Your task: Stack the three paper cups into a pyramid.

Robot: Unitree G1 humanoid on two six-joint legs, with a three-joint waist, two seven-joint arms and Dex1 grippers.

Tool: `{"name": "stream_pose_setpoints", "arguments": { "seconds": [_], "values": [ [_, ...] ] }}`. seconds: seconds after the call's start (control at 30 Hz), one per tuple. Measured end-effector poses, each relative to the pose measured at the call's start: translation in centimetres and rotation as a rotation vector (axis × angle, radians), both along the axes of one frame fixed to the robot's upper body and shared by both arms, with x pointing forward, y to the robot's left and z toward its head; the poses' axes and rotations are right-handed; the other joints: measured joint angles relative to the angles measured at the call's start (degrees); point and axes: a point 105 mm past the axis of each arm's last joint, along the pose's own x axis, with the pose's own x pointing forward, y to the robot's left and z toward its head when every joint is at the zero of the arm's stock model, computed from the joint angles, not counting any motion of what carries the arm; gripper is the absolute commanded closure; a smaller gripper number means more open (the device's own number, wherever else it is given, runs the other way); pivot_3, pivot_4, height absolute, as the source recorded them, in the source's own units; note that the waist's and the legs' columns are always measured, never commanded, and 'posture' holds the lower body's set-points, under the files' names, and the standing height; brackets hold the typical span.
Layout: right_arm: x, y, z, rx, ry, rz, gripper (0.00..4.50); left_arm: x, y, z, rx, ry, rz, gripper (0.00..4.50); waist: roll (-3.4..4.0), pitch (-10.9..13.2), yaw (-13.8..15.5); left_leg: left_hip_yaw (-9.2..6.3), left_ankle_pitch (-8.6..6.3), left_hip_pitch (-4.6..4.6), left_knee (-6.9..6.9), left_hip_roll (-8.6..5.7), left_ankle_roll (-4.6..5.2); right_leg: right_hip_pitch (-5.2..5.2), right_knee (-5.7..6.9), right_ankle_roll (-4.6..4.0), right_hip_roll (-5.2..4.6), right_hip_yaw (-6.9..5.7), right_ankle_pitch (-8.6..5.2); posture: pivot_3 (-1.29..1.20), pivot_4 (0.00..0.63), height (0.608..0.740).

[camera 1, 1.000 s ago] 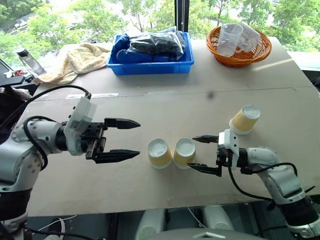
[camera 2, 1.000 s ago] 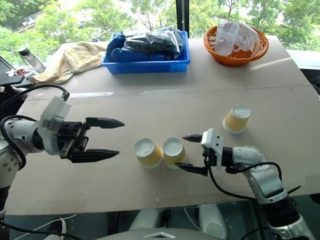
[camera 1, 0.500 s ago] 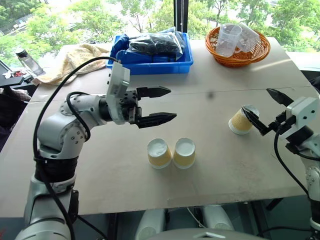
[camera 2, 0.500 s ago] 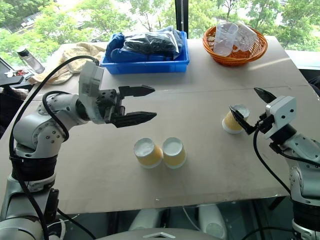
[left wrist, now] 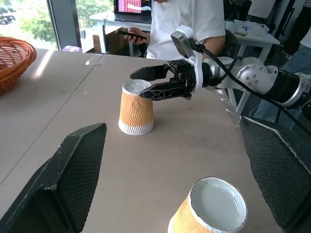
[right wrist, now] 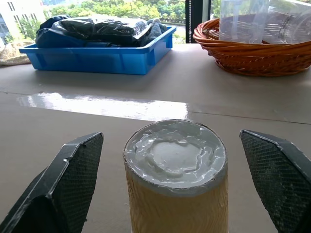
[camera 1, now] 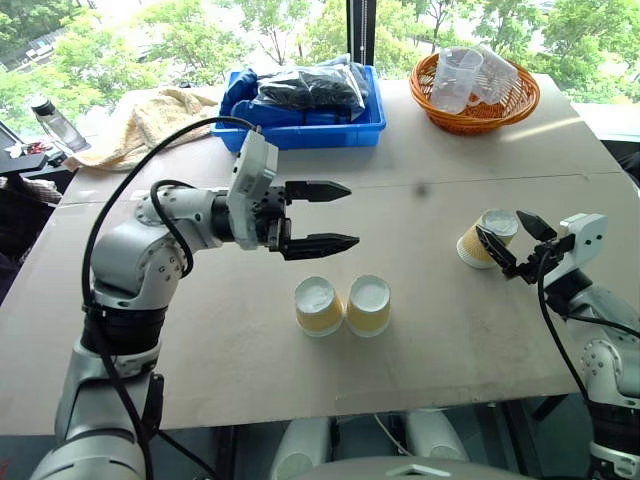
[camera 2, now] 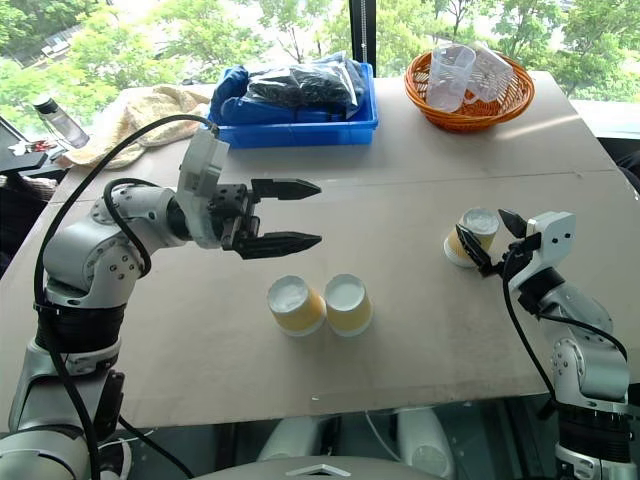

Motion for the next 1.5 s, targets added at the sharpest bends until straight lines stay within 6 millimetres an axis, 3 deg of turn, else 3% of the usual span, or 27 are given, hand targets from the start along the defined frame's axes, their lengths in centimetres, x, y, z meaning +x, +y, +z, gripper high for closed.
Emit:
{"name": "stream_pose_setpoints", "arguments": {
  "seconds": [0.17,0.33,0.37,0.4,0.47,0.53,0.7,0.77,0.9,1.07,1.2,1.47,1.5],
  "values": [
    [0.5,-0.3,-1.5,-0.013,0.053,-0.018,0.05,0.0,0.2,-0.1,0.013,0.0,0.004,0.0,0.0,0.0,-0.03,0.0,0.0,0.01,0.0,0.0,0.0,0.0,0.02,0.0,0.0,0.0,0.0,0.0,0.15,0.74],
    [0.8,-0.1,-1.3,-0.011,0.047,-0.004,1.65,0.0,0.5,-0.3,0.031,0.002,0.014,0.0,0.0,0.0,-0.05,-0.01,0.0,0.01,0.0,0.0,0.0,0.0,0.02,0.0,0.0,0.0,0.0,0.0,0.15,0.74],
    [0.9,0.1,-1.2,-0.011,0.045,0.003,1.72,0.0,0.5,-0.4,0.035,0.002,0.018,0.0,0.0,0.0,-0.02,-0.01,0.0,0.0,0.0,0.0,0.0,0.0,0.01,0.0,0.0,-0.01,0.0,0.0,0.15,0.74],
    [0.8,0.2,-1.2,-0.011,0.045,0.014,2.23,0.2,0.7,-0.6,0.047,0.002,0.037,0.0,0.0,0.0,-0.01,-0.01,0.0,0.0,0.0,0.0,0.0,0.0,0.01,0.0,0.0,-0.01,0.0,0.0,0.15,0.74],
    [0.8,0.4,-1.2,-0.011,0.043,0.025,2.64,0.3,0.9,-0.6,0.061,-0.004,0.053,0.0,0.0,0.0,0.0,-0.01,0.0,0.0,0.0,0.0,0.0,0.0,0.01,0.0,0.0,-0.01,0.0,0.0,0.15,0.74],
    [0.8,0.8,-0.9,-0.005,0.034,0.046,2.64,0.3,1.1,-0.7,0.069,-0.004,0.059,0.0,0.01,0.0,-0.02,-0.01,0.0,0.0,0.0,0.0,0.0,0.0,0.02,0.0,0.0,0.0,0.0,0.0,0.15,0.74],
    [0.0,4.6,3.4,-0.02,-0.066,0.248,2.64,0.0,3.1,-1.6,0.13,0.026,0.105,0.0,0.08,0.05,-0.53,-0.01,0.0,0.0,-0.04,0.03,0.0,-0.1,0.05,0.0,0.03,0.05,0.0,0.0,0.15,0.74],
    [-1.7,8.8,6.7,-0.033,-0.103,0.465,2.64,-0.5,5.5,-2.6,0.225,0.063,0.154,0.0,0.14,0.08,-1.07,-0.04,0.0,0.02,-0.14,0.04,0.0,-0.13,0.03,-0.01,0.02,0.06,0.0,0.0,0.15,0.74],
    [-5.8,15.2,9.6,-0.041,-0.131,0.833,2.64,-1.5,7.6,-2.1,0.302,0.084,0.158,0.0,0.09,0.09,-0.67,-0.23,0.0,-0.06,-0.13,0.03,0.0,-0.1,-0.08,-0.01,-0.03,-0.14,-0.01,0.0,0.15,0.74],
    [-8.3,18.4,8.1,-0.094,-0.036,1.074,2.64,-2.6,9.8,-1.9,0.367,0.133,0.157,0.0,0.02,0.11,0.45,-0.31,-0.02,-0.14,-0.05,-0.08,0.03,-0.08,-0.18,0.0,-0.15,-0.29,-0.01,0.0,0.15,0.74],
    [-8.1,18.6,6.6,-0.153,0.008,1.104,2.64,-2.8,10.0,-1.9,0.372,0.141,0.144,0.0,0.02,0.12,0.23,-0.33,-0.02,-0.15,-0.05,-0.08,0.03,-0.09,-0.13,-0.01,-0.12,-0.31,-0.01,0.0,0.15,0.74],
    [-7.2,18.8,5.6,-0.201,0.016,1.096,2.64,-3.3,10.0,-2.1,0.372,0.136,0.146,0.0,0.02,0.13,-0.18,-0.29,-0.02,-0.15,-0.06,-0.05,0.02,-0.13,-0.1,-0.01,-0.1,-0.26,-0.01,0.0,0.15,0.74],
    [-7.1,18.8,5.5,-0.204,0.015,1.091,1.72,-3.4,9.8,-2.1,0.365,0.135,0.136,0.0,0.01,0.13,-0.11,-0.3,-0.02,-0.15,-0.05,-0.05,0.02,-0.13,-0.1,-0.01,-0.11,-0.26,-0.01,0.0,0.15,0.74]
  ]
}}
